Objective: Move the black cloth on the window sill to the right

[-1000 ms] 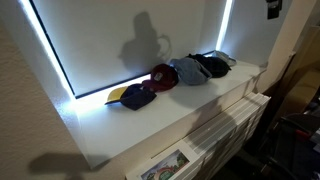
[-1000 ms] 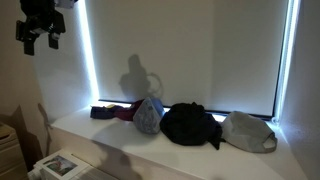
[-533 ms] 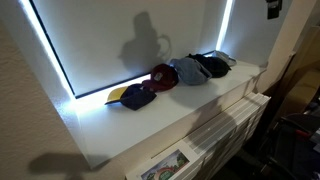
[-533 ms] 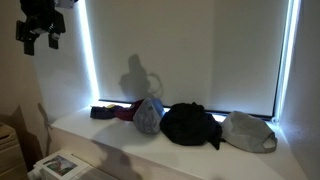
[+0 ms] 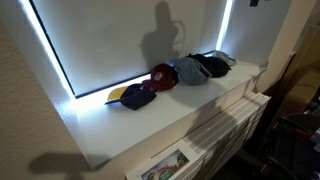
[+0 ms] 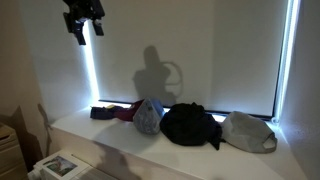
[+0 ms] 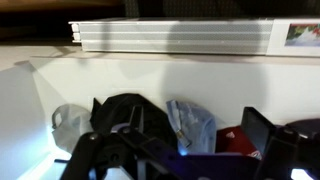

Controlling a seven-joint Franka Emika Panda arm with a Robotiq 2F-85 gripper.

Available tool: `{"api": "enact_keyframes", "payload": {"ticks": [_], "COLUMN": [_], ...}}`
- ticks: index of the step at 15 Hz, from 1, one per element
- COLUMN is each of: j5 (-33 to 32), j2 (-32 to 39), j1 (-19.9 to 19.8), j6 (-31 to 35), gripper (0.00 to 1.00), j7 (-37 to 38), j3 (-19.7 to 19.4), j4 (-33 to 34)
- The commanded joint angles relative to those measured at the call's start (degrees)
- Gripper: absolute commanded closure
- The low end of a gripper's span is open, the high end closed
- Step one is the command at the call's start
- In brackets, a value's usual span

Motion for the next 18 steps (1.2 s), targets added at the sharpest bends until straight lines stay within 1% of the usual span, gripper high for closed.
{"api": "enact_keyframes", "payload": {"ticks": [1,2,3,4,5,7,8,9,11,12,13,14,15,16,18], "j5": [-1.6,0.8,4.9,1.7,3.4,4.5,4.8,5.3,2.8,0.7,-2.2,-5.2,-6.8,-8.8,-9.5], "j2": [0.9,1.3,0.1,0.9,1.0,0.8,0.1,0.6,3.8,5.7,7.7,10.0,12.1,13.8,14.7], "j1": [-5.0,-5.5,-3.8,-5.2,-5.2,-5.1,-3.3,-2.7,-3.0,-3.7,-4.9,-6.4,-6.8,-7.6,-8.1], "j6": [10.3,8.2,5.3,6.7,6.3,6.1,6.2,6.2,4.6,4.3,4.5,6.8,6.6,9.3,12.1], "gripper": [0.0,0.0,0.0,0.0,0.0,0.0,0.0,0.0,0.0,0.0,0.0,0.0,0.0,0.0,0.0], "j7": [3.1,3.3,-2.9,-0.1,-1.6,-2.3,-9.6,-12.8,-17.7,-18.2,-16.6,-11.6,-9.2,-4.8,2.9], "j3": [-3.7,-4.7,-6.8,-4.7,-5.6,-6.1,-7.5,-8.1,-8.2,-7.9,-7.1,-6.5,-6.6,-6.6,-6.3], "j4": [-1.9,-1.1,-1.1,-0.5,-0.5,-0.5,-1.1,-0.9,0.0,0.1,0.4,0.2,0.8,0.4,0.4]}}
